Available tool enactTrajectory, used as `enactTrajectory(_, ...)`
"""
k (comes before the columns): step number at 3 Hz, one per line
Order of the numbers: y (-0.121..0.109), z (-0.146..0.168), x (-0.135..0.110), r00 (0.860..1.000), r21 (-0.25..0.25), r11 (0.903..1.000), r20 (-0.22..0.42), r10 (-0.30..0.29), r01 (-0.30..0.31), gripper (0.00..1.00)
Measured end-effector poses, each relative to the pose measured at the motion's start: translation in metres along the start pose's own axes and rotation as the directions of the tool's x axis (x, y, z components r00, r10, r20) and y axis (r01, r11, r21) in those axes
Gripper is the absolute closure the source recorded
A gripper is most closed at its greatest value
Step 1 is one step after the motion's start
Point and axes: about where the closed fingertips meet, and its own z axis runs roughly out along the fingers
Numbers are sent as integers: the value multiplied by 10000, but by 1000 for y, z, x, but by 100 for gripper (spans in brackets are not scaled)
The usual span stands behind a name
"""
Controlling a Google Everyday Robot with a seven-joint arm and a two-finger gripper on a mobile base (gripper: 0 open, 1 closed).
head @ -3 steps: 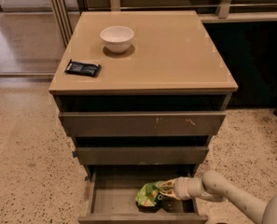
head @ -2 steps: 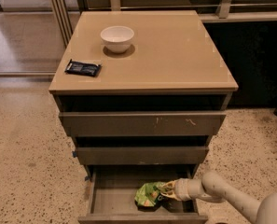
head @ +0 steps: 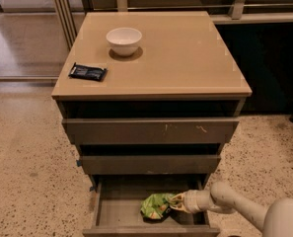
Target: Place green rice chip bag into bottom drawer
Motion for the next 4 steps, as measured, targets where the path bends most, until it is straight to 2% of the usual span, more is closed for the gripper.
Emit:
enactTrajectory(3, 0, 0, 0, 10000, -1, 10000, 1, 0, 0, 5)
enactTrajectory(4, 0, 0, 0, 10000, -1, 10000, 1, 0, 0, 0)
